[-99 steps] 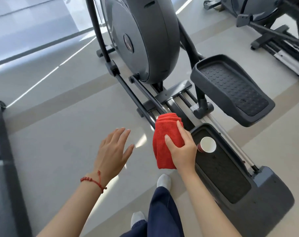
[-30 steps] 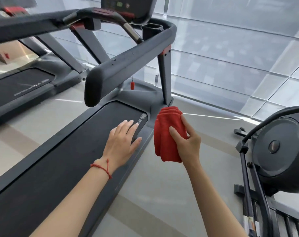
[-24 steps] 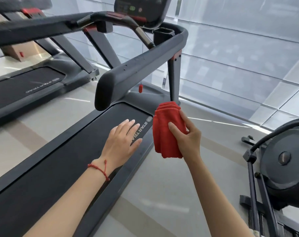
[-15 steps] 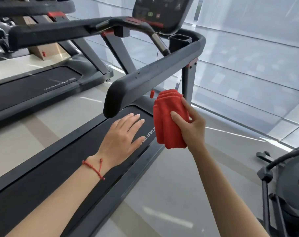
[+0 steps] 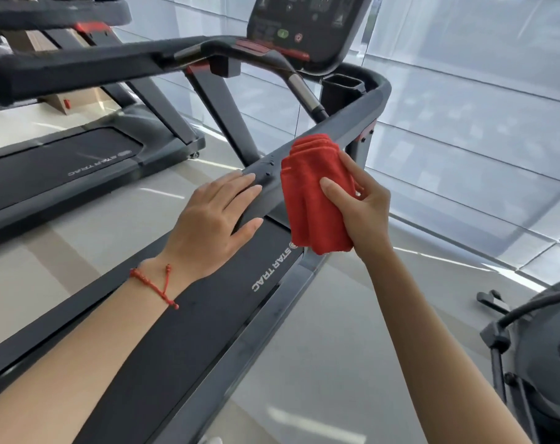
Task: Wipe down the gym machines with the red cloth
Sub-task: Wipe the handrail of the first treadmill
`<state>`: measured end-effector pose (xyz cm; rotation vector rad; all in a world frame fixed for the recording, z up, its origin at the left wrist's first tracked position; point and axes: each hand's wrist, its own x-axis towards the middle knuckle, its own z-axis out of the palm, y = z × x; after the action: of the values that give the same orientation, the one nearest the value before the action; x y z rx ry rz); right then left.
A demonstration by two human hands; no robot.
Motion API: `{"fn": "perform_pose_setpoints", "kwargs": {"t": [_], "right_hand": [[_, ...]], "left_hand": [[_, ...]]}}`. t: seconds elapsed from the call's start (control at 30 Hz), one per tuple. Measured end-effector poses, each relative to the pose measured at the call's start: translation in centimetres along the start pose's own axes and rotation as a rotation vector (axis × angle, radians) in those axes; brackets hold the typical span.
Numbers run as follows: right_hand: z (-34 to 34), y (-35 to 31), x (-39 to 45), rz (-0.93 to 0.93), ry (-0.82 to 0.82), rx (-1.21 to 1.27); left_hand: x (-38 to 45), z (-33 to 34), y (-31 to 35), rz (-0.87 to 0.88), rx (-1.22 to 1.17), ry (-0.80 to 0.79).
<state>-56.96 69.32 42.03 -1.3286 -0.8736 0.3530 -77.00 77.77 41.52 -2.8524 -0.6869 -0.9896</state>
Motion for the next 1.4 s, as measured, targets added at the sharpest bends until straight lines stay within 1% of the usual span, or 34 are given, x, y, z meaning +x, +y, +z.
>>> {"fn": "perform_pose_setpoints", "kwargs": {"t": [0.13, 0.3, 0.37, 0.47, 0.6, 0.73, 0.83, 1.03, 1.27, 1.4], "right_hand": [[1.9, -0.7, 2.1, -0.011, 0.027, -0.003], [4.3, -1.0, 4.4, 0.000, -0.017, -0.048], [5.2, -0.7, 5.0, 0.008, -0.067, -0.135], [5.8, -0.3, 5.7, -0.003, -0.140, -0.307], [6.0, -0.6, 6.7, -0.026, -0.155, -0.461], [6.7, -1.2, 7.7, -0.053, -0.153, -0.552], [6.9, -1.3, 7.6, -0.070, -0.186, -0.589], [6.3, -0.9, 8.1, -0.105, -0.306, -0.592], [4.9, 0.5, 11.0, -0.109, -0.274, -0.585], [5.1, 1.5, 10.7, -0.165, -0.275, -0.600]], "left_hand": [[1.5, 0.9, -2.7, 0.092, -0.017, -0.012], [2.1, 2.3, -5.3, 0.182, -0.096, -0.050], [2.1, 2.8, -5.9, 0.203, -0.150, -0.061], [2.0, 3.5, -6.1, 0.209, -0.214, -0.025], [1.7, 4.0, -5.8, 0.176, -0.233, 0.048], [1.8, 4.1, -5.4, 0.141, -0.168, 0.069], [1.9, 4.1, -5.0, 0.089, -0.138, 0.067], [2.1, 4.3, -3.8, -0.040, -0.019, 0.045], [3.7, 5.1, -1.9, -0.135, 0.192, 0.055], [4.4, 5.6, -1.3, -0.192, 0.252, 0.076]]}}
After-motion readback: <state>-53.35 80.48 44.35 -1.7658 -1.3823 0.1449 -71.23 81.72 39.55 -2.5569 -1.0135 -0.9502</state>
